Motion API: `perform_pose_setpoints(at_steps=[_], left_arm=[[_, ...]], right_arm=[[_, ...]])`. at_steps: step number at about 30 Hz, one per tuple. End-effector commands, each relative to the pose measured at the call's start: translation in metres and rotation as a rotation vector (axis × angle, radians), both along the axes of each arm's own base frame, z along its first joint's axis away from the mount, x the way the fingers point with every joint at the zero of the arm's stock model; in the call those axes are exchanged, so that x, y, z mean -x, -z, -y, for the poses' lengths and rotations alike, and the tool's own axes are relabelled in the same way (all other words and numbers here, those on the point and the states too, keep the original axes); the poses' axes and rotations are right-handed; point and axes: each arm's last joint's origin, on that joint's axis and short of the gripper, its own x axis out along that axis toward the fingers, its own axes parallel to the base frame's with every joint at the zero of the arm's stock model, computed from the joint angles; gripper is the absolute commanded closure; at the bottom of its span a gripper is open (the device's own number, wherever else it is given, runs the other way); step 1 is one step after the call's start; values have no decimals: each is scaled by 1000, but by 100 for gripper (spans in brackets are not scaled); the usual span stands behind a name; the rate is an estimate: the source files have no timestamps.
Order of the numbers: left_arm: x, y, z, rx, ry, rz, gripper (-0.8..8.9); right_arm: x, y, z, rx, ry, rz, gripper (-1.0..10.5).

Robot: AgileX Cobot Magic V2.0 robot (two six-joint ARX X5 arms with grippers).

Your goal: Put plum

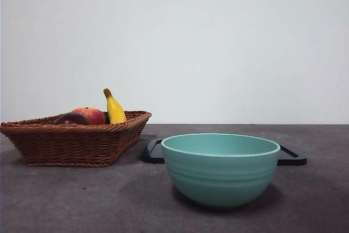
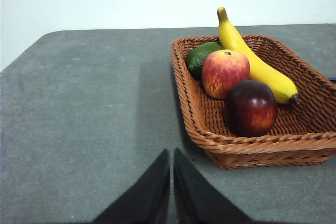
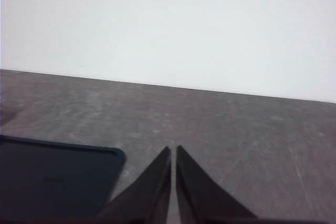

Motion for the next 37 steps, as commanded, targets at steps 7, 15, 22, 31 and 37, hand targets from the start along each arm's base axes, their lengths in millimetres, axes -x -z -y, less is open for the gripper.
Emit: perform_pose_setpoints(at_steps=[7,15,22,31,37], left_arm=[[-1,7,0,4,-4,-27,803],[-1,7,0,3,-4,-27,803],[-1,7,0,4,-4,-27,803],[-1,7,0,4,-4,-27,803],[-1,7,0,4,-4,-27,803]], right_arm=[[-2,26,2,-50,50,-20,941],[-3,42,2,-70,51,-92,941],[-1,52,1,-71,55,-195,941],[-2,50,1,-70,54,-173,941],[-2,50,2,-70,54,-174,941]])
